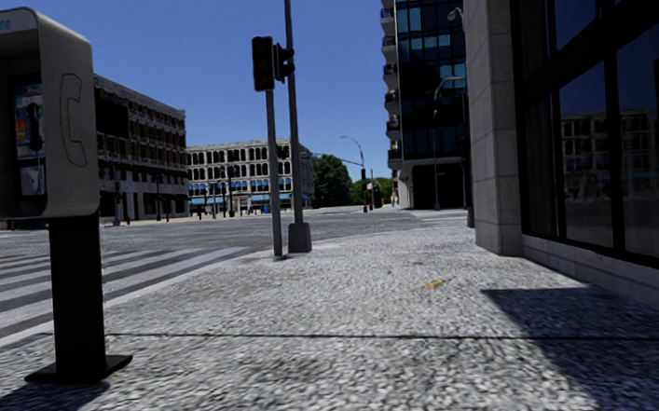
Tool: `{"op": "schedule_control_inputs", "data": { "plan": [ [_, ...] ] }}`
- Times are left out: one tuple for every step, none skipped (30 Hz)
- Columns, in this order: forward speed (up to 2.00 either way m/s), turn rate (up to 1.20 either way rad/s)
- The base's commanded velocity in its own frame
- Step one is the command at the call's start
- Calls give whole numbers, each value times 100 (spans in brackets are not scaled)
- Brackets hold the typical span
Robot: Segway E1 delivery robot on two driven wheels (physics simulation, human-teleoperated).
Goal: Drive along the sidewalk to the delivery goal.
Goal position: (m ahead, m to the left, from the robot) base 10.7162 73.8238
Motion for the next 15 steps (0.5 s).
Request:
{"op": "schedule_control_inputs", "data": {
  "plan": [
    [200,47],
    [200,47],
    [200,47],
    [200,47],
    [200,47],
    [200,47],
    [200,47],
    [200,47],
    [200,47],
    [200,47],
    [200,47],
    [200,47],
    [200,47],
    [200,47],
    [200,47]
  ]
}}
